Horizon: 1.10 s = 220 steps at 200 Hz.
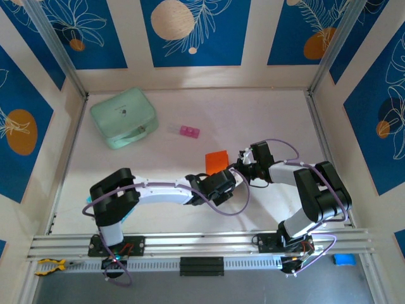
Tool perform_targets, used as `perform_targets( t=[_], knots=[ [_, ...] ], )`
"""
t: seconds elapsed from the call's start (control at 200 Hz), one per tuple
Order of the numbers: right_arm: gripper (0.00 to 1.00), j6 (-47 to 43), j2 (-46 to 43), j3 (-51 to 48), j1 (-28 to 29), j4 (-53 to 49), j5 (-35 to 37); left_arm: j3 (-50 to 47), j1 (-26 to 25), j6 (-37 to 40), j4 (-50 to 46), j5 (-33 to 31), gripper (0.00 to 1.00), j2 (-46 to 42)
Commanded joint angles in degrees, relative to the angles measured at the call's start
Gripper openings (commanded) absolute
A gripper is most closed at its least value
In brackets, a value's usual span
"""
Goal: Fold a paper plane with a square sheet of paper (pick it up from the middle)
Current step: Fold the triangle a second time at the center of the table.
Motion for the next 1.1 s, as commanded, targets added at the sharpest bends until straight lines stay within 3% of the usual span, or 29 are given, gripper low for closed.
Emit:
perform_targets(
  t=[0.0, 0.17, 0.32, 0.475, 0.71, 0.89, 1.095],
  knots=[
    [0.13, -0.42, 0.11, 0.77, -0.31, -1.65, -1.64, 1.03, -0.34, 0.3, -1.09, -0.7, 0.4, 0.17],
    [0.14, -0.57, -0.61, 0.62, -0.41, -2.53, -0.76, 0.31, -0.05, -1.21, -0.86, -1.09, 0.16, -0.61],
    [0.18, -1.07, -3.83, 0.12, -1.1, -6.01, 2.37, -0.37, 1.48, -3.98, -0.79, 2.67, 0.0, -2.2],
    [0.23, -1.54, -9.38, -1.47, -3.58, -10.71, 5.74, -2.36, 5.54, -9.17, 0.95, 11.77, 0.0, -4.29],
    [0.23, -1.31, -17.59, -4.33, -5.88, -14.13, 5.04, -5.32, 12.23, -16.12, 5.69, 28.39, 0.0, -5.01],
    [0.17, 0.6, -19.92, -7.03, -3.52, -12.67, 3.29, -5.81, 14.54, -18.09, 6.53, 32.37, 0.0, -4.32],
    [0.07, 4.85, -17.59, -8.98, 4.57, -5.57, 3.56, -5.94, 15.51, -19.08, 6.96, 34.2, 0.0, -4.16]
  ],
)
